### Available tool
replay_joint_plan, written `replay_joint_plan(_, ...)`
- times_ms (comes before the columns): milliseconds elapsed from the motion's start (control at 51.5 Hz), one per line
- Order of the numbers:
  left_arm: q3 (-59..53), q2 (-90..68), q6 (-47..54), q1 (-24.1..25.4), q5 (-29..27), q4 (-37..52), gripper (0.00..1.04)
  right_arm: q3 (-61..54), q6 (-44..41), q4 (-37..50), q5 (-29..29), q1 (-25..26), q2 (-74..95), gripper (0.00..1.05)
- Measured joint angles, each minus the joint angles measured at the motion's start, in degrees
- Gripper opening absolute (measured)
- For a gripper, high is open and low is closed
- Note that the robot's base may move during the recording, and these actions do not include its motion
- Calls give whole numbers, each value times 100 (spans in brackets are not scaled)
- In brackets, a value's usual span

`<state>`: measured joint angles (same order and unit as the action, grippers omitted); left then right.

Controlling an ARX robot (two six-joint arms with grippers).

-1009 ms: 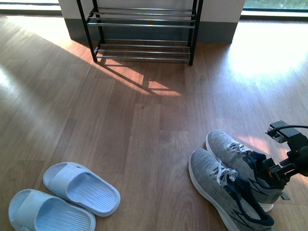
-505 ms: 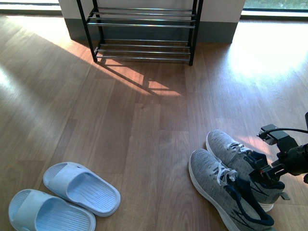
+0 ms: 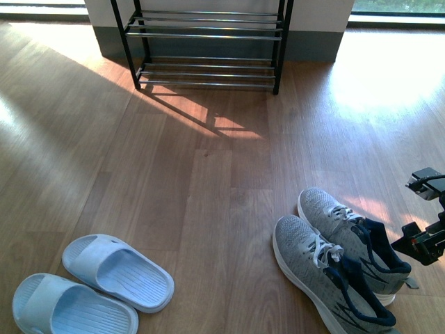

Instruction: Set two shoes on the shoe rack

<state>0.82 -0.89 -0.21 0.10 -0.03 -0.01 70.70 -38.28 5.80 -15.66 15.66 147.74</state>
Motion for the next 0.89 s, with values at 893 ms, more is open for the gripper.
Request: replay_joint_plan(893, 0, 0, 0, 0, 0, 0, 95, 1054, 295, -24, 144, -286, 1193, 57)
